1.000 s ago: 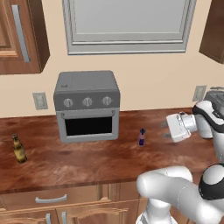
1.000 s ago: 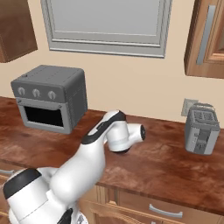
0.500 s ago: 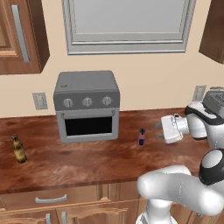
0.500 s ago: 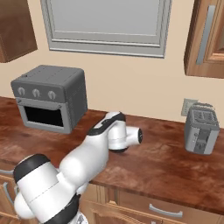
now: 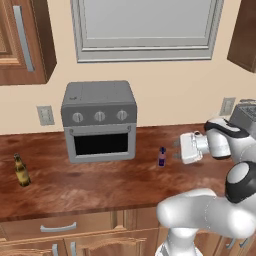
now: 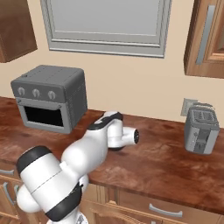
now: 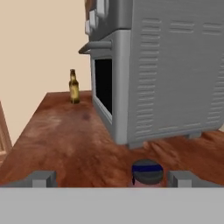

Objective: Place the drinks on the dining counter in a tight cluster.

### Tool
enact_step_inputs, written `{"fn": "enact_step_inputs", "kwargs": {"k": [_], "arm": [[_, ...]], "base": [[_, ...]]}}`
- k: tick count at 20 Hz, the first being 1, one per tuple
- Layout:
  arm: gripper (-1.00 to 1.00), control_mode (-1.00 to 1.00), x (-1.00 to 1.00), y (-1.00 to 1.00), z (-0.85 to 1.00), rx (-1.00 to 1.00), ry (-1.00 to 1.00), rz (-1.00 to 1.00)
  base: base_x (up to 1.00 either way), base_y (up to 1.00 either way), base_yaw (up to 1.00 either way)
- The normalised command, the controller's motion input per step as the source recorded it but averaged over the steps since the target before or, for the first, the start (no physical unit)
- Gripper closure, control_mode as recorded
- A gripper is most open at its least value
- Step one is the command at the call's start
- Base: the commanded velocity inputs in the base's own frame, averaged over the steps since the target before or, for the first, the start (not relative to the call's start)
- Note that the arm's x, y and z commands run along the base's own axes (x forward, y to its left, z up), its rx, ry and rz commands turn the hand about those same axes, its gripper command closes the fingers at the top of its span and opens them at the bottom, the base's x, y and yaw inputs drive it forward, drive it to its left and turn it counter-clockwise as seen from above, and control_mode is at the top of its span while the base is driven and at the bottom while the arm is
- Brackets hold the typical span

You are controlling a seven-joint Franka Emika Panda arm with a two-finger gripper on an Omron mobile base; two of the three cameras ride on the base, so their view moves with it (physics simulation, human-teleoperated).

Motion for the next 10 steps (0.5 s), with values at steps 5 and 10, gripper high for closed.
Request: {"fn": "enact_step_inputs", "kwargs": {"k": [5, 10], "arm": [[-1.0, -1.0, 0.23, 0.09, -0.16, 0.0, 0.0, 0.0], [-1.0, -1.0, 0.17, 0.04, -0.16, 0.0, 0.0, 0.0]], "base": [[0.0, 0.0, 0.0], [0.0, 0.0, 0.0]]}}
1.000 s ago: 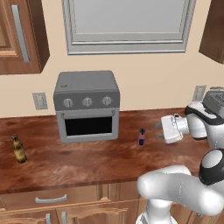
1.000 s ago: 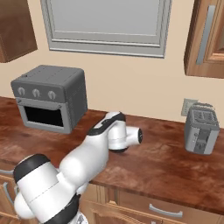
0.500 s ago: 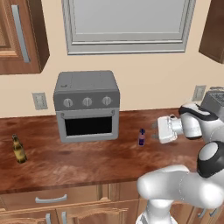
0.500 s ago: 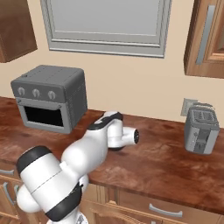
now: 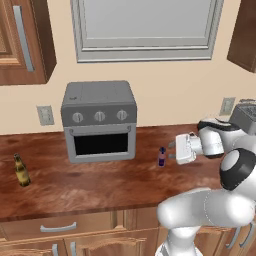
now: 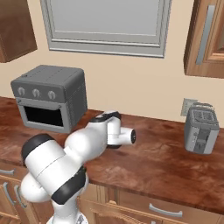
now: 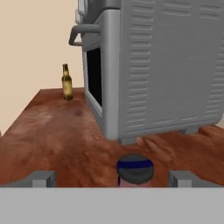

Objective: Place the drinks on the dining counter in a tight cluster.

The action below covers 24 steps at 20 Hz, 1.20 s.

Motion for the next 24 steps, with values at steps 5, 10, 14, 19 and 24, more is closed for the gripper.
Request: {"fn": "enact_step_inputs", "kwargs": {"k": [5, 10, 14, 19, 24], "arm": [[-1.0, -1.0, 0.2, 0.04, -0.16, 0.0, 0.0, 0.0], [-1.0, -1.0, 0.2, 0.05, -0.15, 0.0, 0.0, 0.0], [-1.0, -1.0, 0.15, 0.02, -0.12, 0.0, 0.0, 0.0], [-1.0, -1.0, 0.07, 0.11, -0.09, 0.0, 0.0, 0.0], [-1.0, -1.0, 0.04, 0.2, -0.02, 0.0, 0.0, 0.0]], "base": [[0.0, 0.0, 0.0], [0.0, 0.0, 0.0], [0.0, 0.0, 0.0], [0.0, 0.0, 0.0], [0.0, 0.0, 0.0]]}}
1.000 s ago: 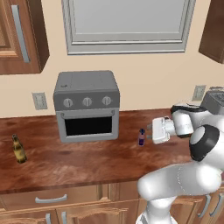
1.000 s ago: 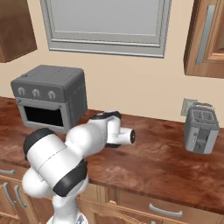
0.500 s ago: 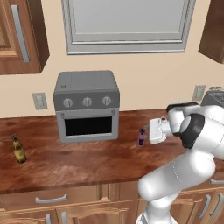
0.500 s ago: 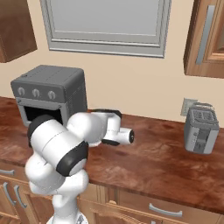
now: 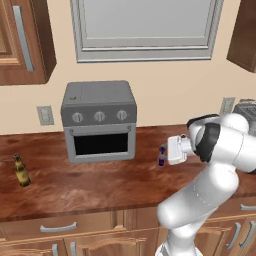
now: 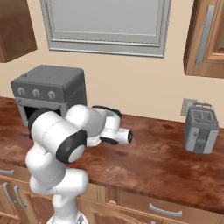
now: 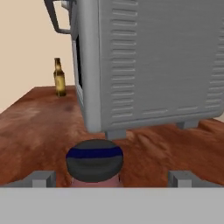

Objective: Place the drinks on the dining counter in a tight cluster.

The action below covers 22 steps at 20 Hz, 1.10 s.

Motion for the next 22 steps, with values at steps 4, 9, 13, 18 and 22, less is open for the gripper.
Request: {"fn": "enact_step_inputs", "kwargs": {"k": [4, 9, 13, 18, 22], "arm": [[-1.0, -1.0, 0.11, 0.16, 0.0, 0.0, 0.0, 0.0], [1.0, -1.0, 0.13, 0.07, -0.02, 0.0, 0.0, 0.0], [1.0, -1.0, 0.0, 0.0, -0.03, 0.02, 0.0, 0.0], [1.0, -1.0, -0.12, 0.0, 0.1, 0.02, 0.0, 0.0], [1.0, -1.0, -0.27, 0.01, 0.41, 0.01, 0.0, 0.03]], "base": [[0.0, 0.0, 0.0], [0.0, 0.0, 0.0], [0.0, 0.0, 0.0], [0.0, 0.0, 0.0], [0.0, 0.0, 0.0]]}}
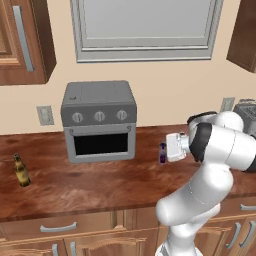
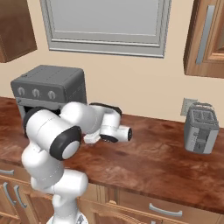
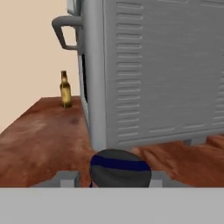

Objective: Place the drinks on the dining counter in a tight cluster.

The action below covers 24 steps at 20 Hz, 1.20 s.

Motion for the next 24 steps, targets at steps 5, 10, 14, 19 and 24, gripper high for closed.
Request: {"fn": "enact_step_inputs", "kwargs": {"k": [5, 10, 14, 19, 24], "arm": [[1.0, -1.0, -0.43, 0.0, 0.47, 0.0, 0.0, 0.04], [1.0, -1.0, -0.46, 0.0, 0.4, 0.0, 0.0, 0.0], [1.0, -1.0, -0.48, 0.02, 0.34, 0.0, 0.0, 0.0], [1.0, -1.0, -0.49, 0.09, 0.27, 0.0, 0.0, 0.0], [1.0, -1.0, -0.52, 0.04, 0.29, 0.0, 0.02, 0.0]], "base": [[0.0, 0.0, 0.0], [0.0, 0.0, 0.0], [0.0, 0.0, 0.0], [0.0, 0.0, 0.0], [0.0, 0.0, 0.0]]}}
